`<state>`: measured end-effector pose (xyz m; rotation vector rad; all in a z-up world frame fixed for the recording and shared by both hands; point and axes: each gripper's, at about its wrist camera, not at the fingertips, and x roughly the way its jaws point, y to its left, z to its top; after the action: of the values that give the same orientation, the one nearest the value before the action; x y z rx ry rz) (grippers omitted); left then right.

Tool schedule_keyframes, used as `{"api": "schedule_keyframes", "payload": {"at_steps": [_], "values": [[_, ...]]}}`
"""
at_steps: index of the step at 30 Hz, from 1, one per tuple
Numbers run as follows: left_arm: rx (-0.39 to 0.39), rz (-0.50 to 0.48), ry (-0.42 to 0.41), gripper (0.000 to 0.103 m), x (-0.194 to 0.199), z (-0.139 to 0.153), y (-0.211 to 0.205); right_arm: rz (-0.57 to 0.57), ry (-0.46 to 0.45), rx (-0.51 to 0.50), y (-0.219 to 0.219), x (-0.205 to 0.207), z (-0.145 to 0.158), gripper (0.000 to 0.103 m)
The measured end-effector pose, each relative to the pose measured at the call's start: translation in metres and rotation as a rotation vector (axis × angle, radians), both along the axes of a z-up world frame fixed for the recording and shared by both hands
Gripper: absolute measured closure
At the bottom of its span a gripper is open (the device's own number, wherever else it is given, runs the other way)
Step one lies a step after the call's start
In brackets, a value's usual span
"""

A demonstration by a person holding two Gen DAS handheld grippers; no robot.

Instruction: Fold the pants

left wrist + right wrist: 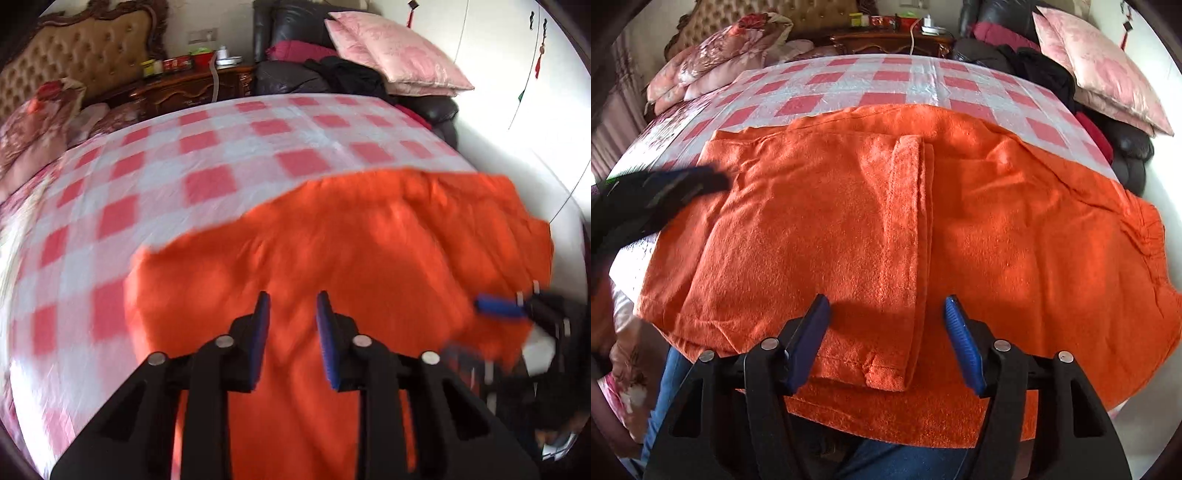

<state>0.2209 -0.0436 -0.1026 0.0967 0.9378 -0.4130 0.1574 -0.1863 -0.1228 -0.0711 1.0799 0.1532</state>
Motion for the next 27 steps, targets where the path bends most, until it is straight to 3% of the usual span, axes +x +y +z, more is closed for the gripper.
{"api": "schedule_keyframes", "payload": {"at_steps": [4,9,12,14,18,22,27], "values": [[0.028,-0.024,0.024,0.078,0.042,-0.019,-0.024,0.018,-0.009,0.007,-0.003,-0.005,0.000,0.041],[0.020,0.032,0.036,0.078,0.056,-0.015,-0.019,0.031,-0.012,0.014,-0.005,-0.010,0.001,0.041],[-0.092,0.133,-0.008,0.078,0.041,0.008,0.013,0.022,0.020,0.044,-0.011,-0.006,0.009,0.041],[-0.083,0.201,-0.019,0.078,0.024,0.013,0.035,0.010,-0.035,0.108,-0.018,-0.001,0.026,0.041],[-0.049,0.244,-0.040,0.078,-0.015,0.015,0.062,0.029,-0.121,0.073,-0.013,0.031,0.045,0.040],[-0.025,0.272,-0.013,0.078,-0.050,0.004,0.081,0.008,-0.120,0.024,-0.011,0.073,0.035,0.040],[-0.015,0.299,0.052,0.077,-0.080,-0.020,0.096,-0.001,-0.062,-0.051,-0.017,0.101,0.001,0.043]]}}
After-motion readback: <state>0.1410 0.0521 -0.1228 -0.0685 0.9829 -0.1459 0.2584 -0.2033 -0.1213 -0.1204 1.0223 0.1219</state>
